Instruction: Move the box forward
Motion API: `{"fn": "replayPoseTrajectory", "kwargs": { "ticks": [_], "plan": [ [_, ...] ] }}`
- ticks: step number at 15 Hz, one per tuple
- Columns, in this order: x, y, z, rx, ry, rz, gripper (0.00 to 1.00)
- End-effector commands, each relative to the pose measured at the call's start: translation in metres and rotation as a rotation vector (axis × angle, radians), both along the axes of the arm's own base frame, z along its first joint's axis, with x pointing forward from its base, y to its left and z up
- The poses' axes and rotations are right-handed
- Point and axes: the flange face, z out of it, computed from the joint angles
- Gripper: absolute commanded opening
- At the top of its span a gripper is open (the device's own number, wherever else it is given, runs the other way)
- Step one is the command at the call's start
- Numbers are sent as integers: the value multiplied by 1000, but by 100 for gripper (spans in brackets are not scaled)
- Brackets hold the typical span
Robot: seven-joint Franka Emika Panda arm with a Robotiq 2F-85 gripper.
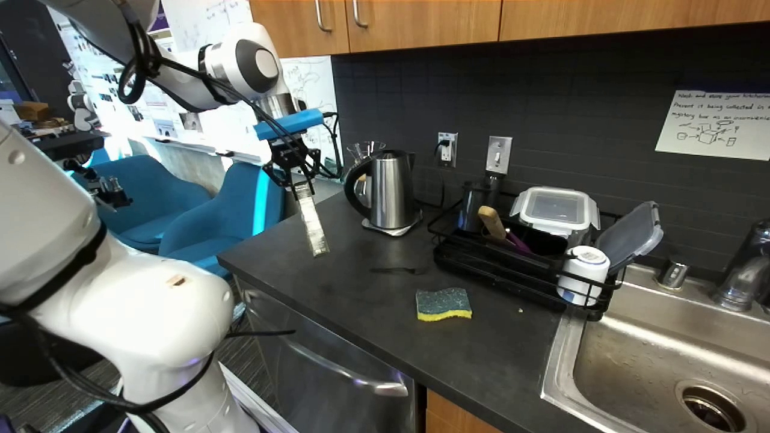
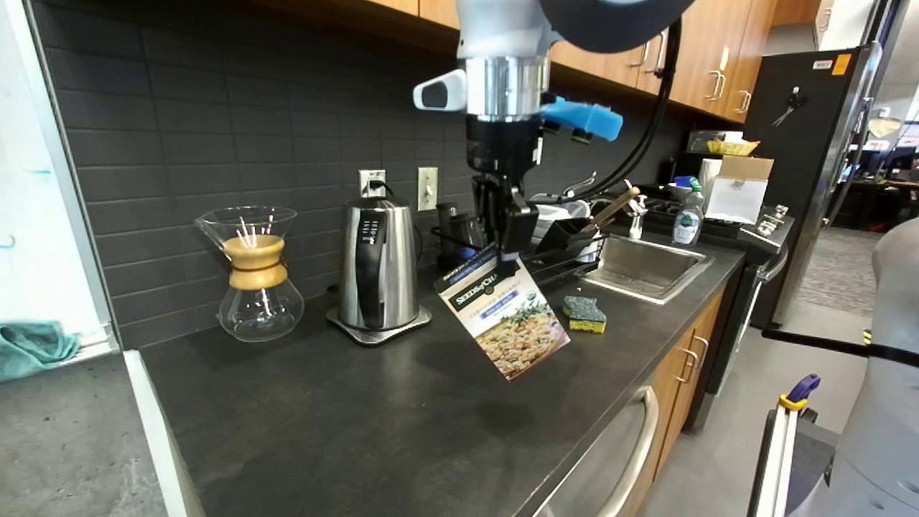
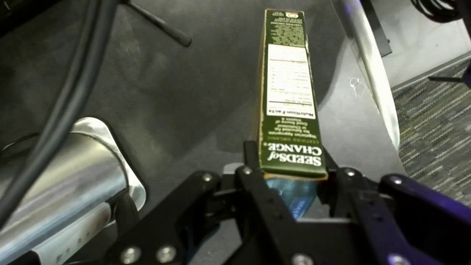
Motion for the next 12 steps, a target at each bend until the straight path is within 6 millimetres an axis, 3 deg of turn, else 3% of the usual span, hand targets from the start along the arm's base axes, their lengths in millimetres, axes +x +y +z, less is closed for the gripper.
{"fn": "replayPoseTrajectory", "kwargs": {
  "ticks": [1,12],
  "plan": [
    [-6,-11,13,-51,42,105,12],
    [-8,-35,13,-166,190,429,12]
  ]
}}
